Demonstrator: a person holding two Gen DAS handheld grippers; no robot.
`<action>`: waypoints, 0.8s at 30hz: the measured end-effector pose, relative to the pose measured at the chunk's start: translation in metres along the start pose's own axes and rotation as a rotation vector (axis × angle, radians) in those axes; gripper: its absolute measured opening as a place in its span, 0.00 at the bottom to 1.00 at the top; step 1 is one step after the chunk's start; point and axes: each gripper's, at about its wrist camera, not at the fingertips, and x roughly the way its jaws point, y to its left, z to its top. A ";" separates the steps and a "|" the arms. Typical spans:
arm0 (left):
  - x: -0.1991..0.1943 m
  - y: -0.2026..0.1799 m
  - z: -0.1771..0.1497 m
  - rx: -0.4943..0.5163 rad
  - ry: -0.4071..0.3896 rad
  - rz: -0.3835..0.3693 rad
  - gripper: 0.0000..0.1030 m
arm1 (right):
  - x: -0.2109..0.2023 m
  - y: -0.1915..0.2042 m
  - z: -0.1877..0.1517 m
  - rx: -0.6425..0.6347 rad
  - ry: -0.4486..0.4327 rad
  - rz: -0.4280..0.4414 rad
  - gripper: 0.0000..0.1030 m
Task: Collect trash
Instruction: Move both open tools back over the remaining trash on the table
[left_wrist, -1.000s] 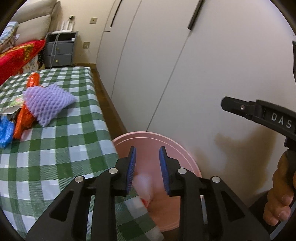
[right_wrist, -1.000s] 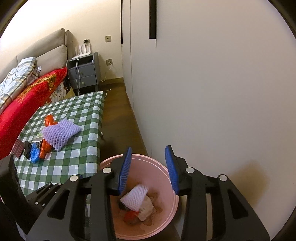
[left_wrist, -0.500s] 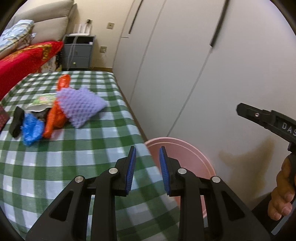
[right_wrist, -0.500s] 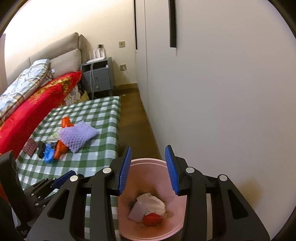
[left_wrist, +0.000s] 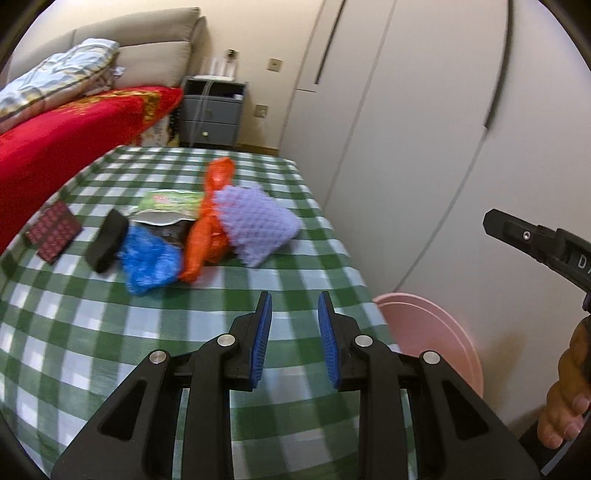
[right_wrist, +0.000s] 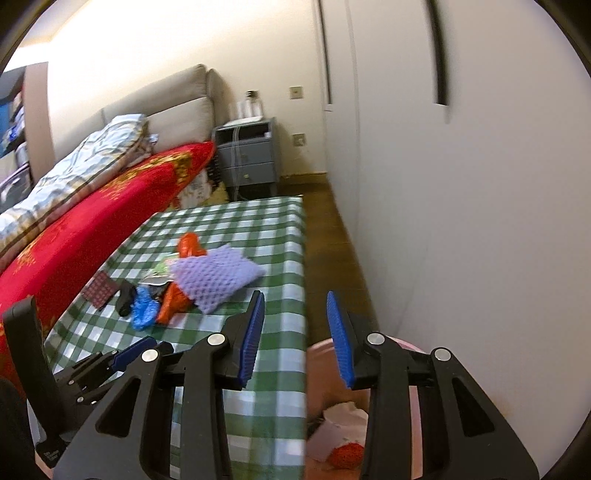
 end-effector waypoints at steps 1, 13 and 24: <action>0.000 0.004 0.000 -0.002 -0.002 0.010 0.26 | 0.003 0.003 0.001 0.001 -0.003 0.011 0.35; 0.004 0.048 0.006 -0.084 -0.011 0.129 0.25 | 0.057 0.035 0.003 0.039 0.021 0.115 0.30; 0.016 0.082 0.018 -0.166 -0.020 0.205 0.26 | 0.114 0.049 -0.002 0.093 0.073 0.152 0.30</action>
